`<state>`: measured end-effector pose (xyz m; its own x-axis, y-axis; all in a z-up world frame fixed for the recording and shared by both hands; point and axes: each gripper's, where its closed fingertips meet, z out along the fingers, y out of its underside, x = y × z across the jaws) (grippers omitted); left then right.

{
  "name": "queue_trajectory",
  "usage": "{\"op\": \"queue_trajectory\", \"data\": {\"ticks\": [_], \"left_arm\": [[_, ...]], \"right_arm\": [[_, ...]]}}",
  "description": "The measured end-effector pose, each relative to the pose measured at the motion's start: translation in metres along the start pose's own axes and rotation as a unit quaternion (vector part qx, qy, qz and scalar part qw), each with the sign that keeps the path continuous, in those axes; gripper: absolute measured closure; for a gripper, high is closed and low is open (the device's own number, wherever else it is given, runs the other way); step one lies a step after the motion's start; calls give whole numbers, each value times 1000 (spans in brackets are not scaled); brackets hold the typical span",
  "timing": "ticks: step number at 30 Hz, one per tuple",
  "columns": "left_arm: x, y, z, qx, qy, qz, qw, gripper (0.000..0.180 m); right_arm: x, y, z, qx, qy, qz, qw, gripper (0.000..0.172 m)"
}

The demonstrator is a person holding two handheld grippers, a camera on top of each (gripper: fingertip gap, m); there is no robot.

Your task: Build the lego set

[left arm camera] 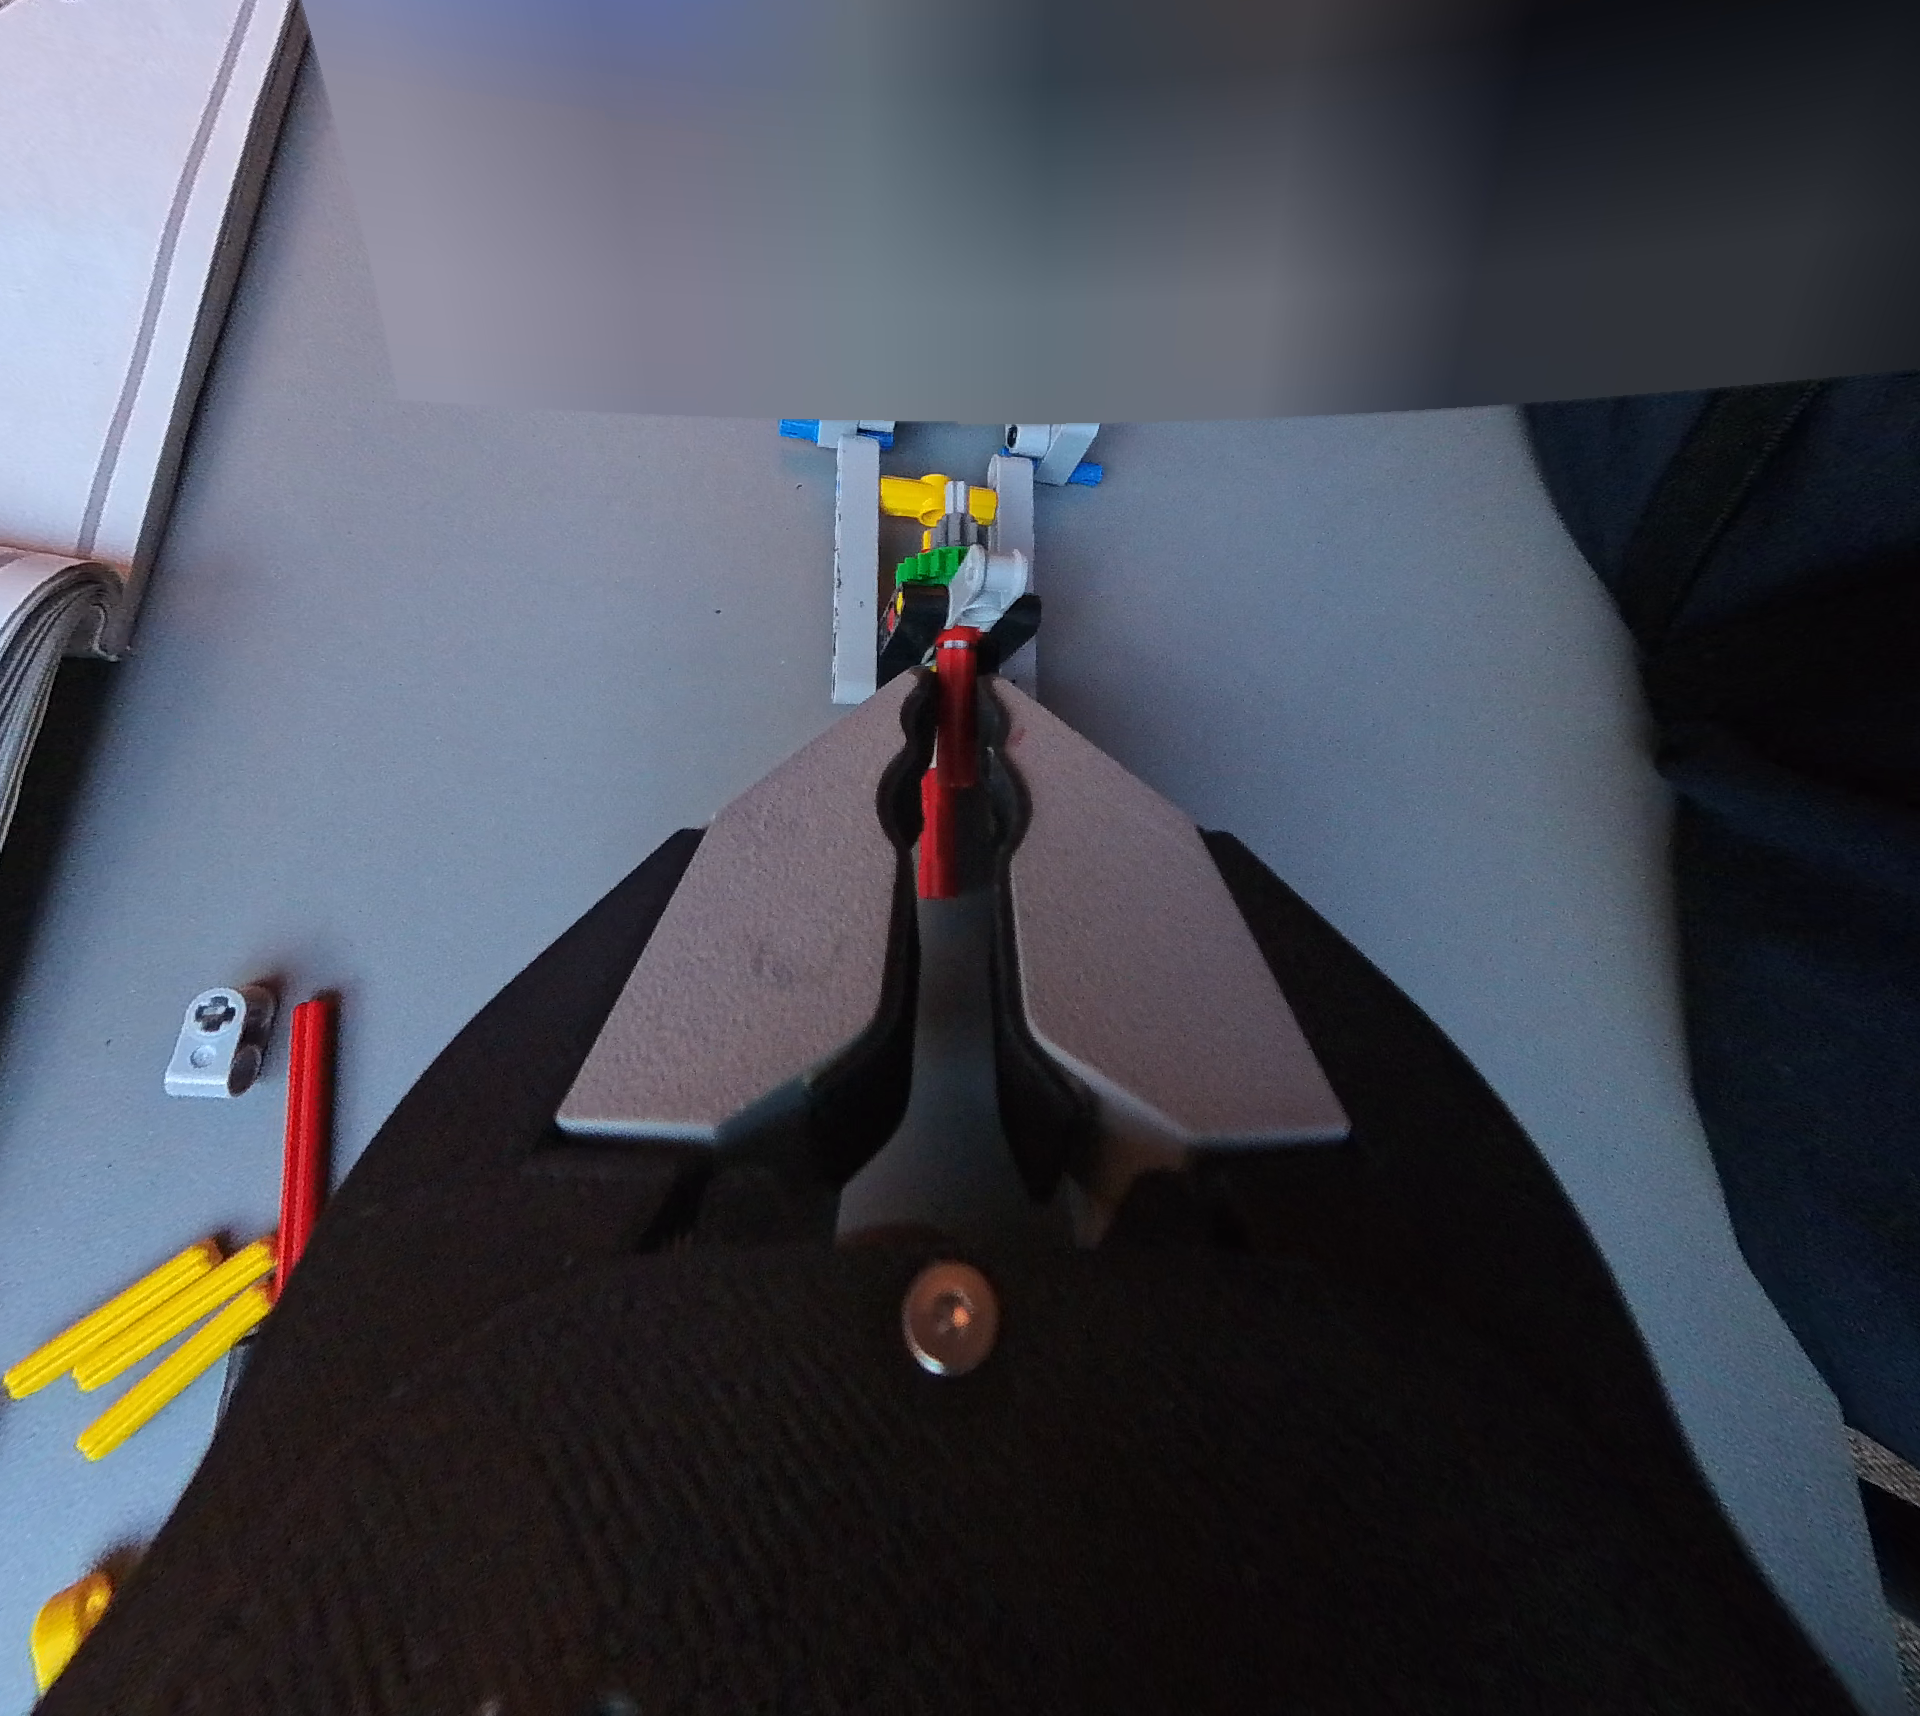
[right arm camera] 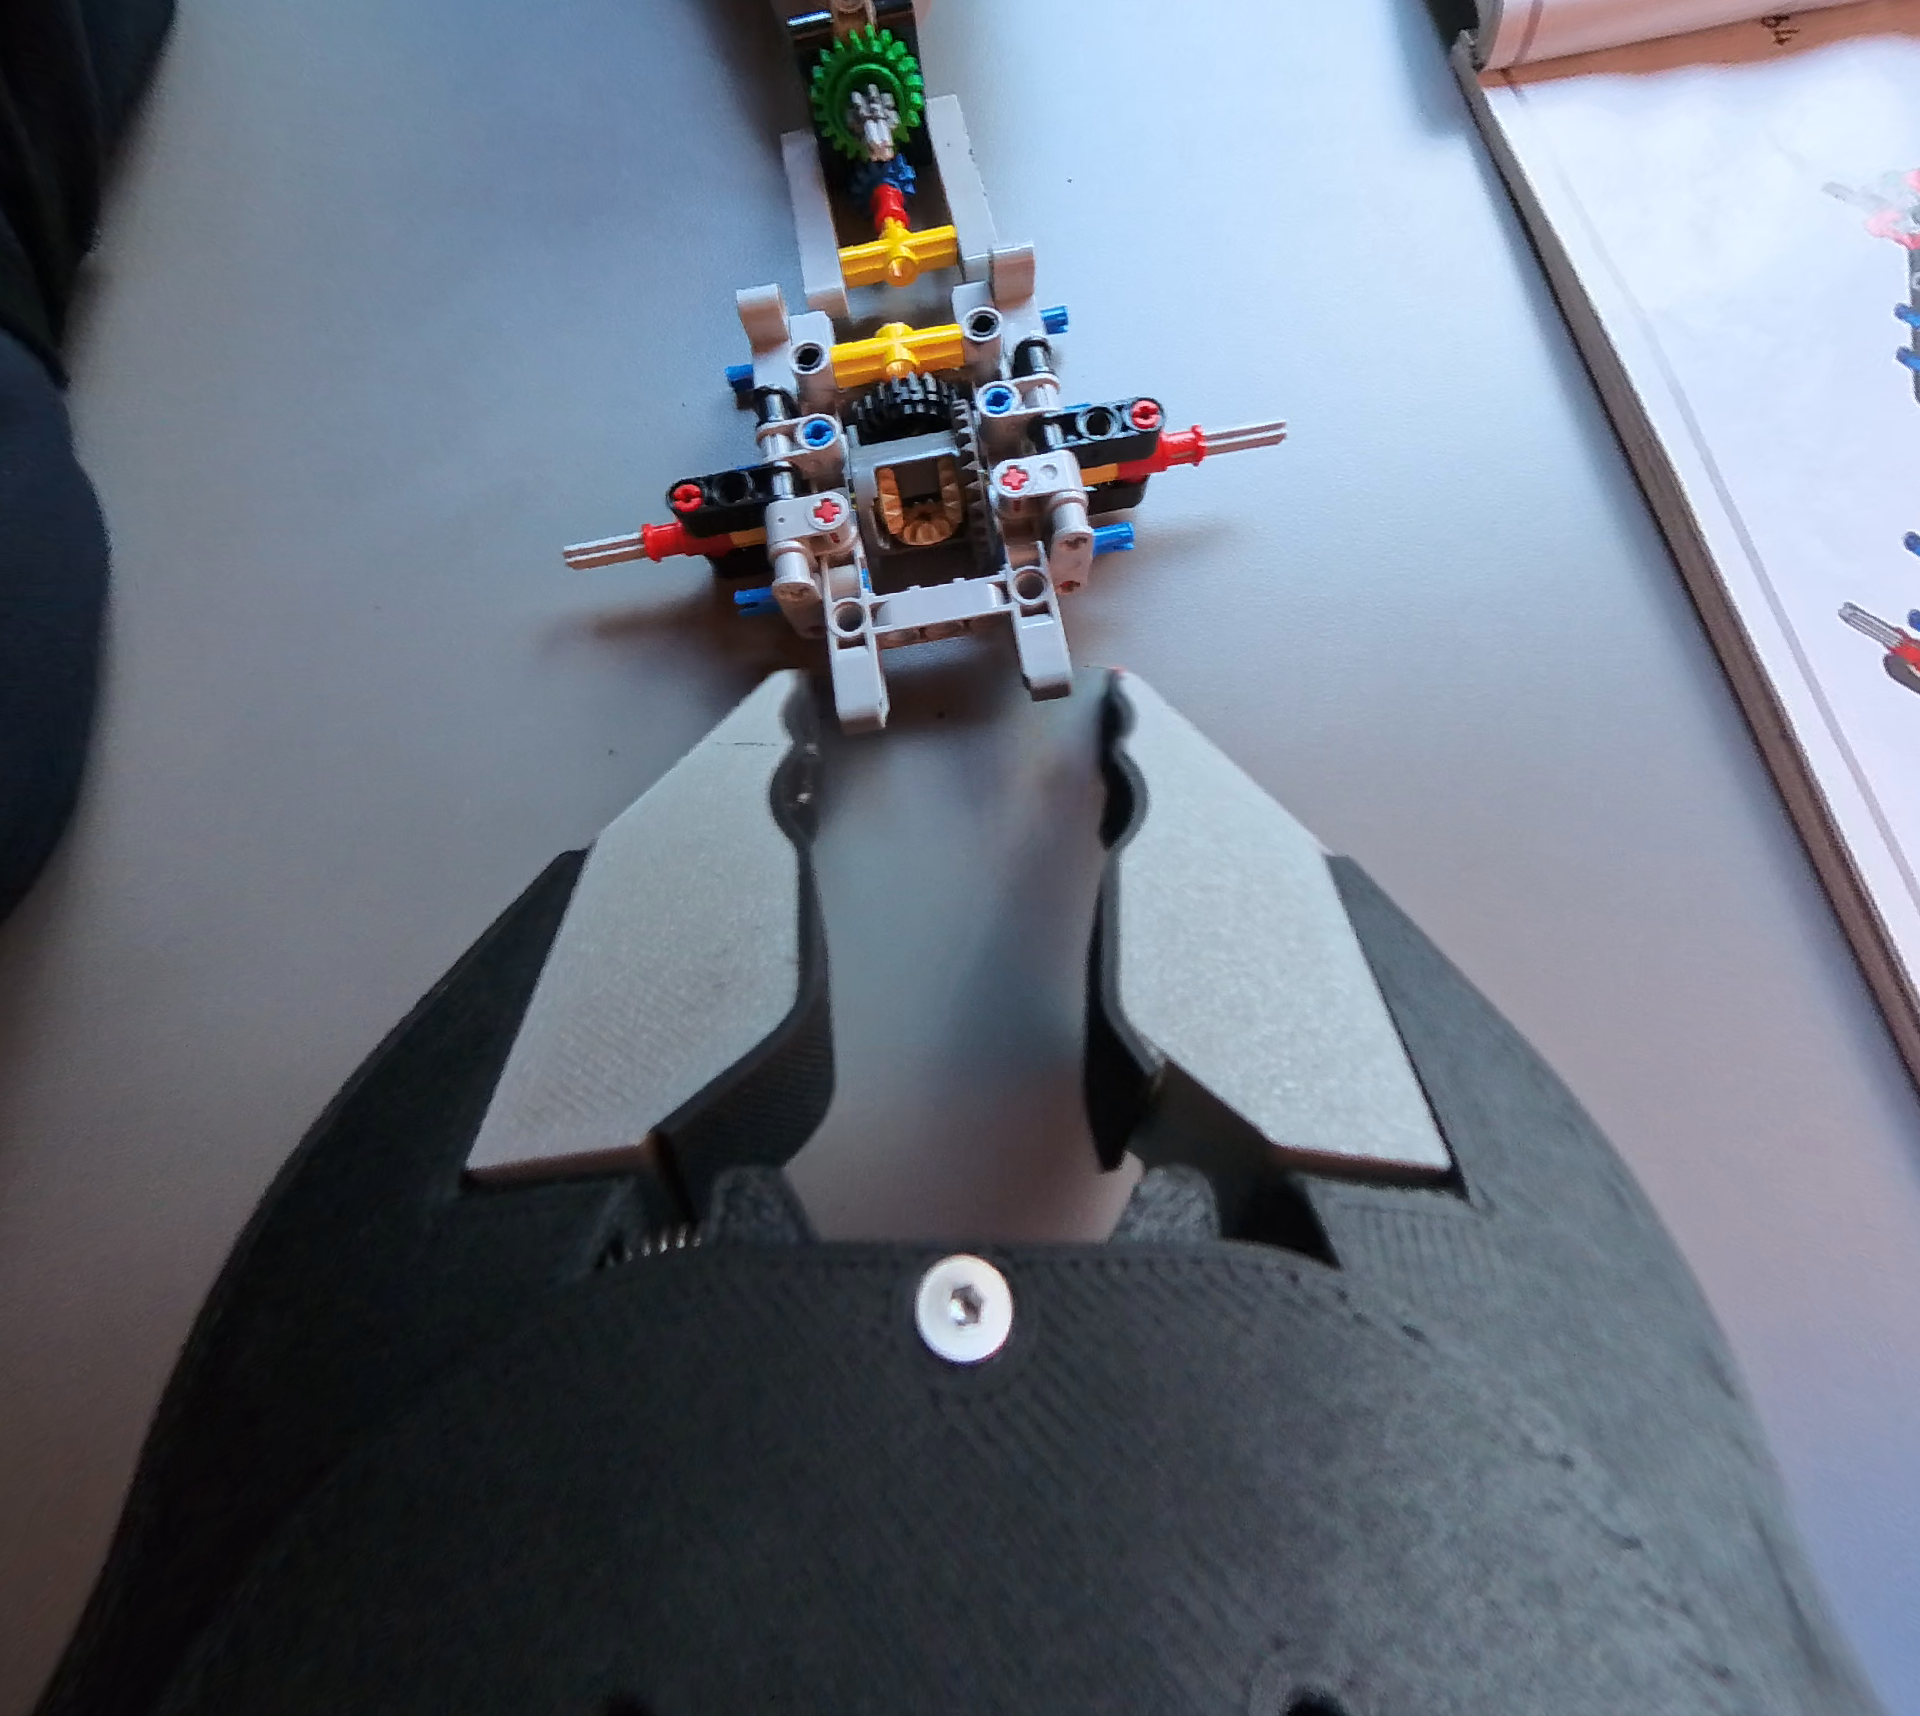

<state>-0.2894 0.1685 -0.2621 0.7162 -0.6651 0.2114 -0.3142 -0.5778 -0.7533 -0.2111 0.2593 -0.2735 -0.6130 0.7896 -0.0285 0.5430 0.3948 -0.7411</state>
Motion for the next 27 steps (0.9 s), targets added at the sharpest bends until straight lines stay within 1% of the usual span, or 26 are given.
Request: {"op": "queue_trajectory", "data": {"ticks": [2, 11, 27], "left_arm": [[0, 0, 0, 0, 1, -1, 1000, 178], [0, 0, 0, 0, 0, 0, 1000, 178], [0, 0, 0, 0, 1, -2, 1000, 178]], "right_arm": [[1, 0, 0, 1, 1, 4, 1000, 114], [3, -10, -6, 36, 4, 7, 999, 122], [2, -8, -4, 27, 2, 5, 1000, 122]]}}
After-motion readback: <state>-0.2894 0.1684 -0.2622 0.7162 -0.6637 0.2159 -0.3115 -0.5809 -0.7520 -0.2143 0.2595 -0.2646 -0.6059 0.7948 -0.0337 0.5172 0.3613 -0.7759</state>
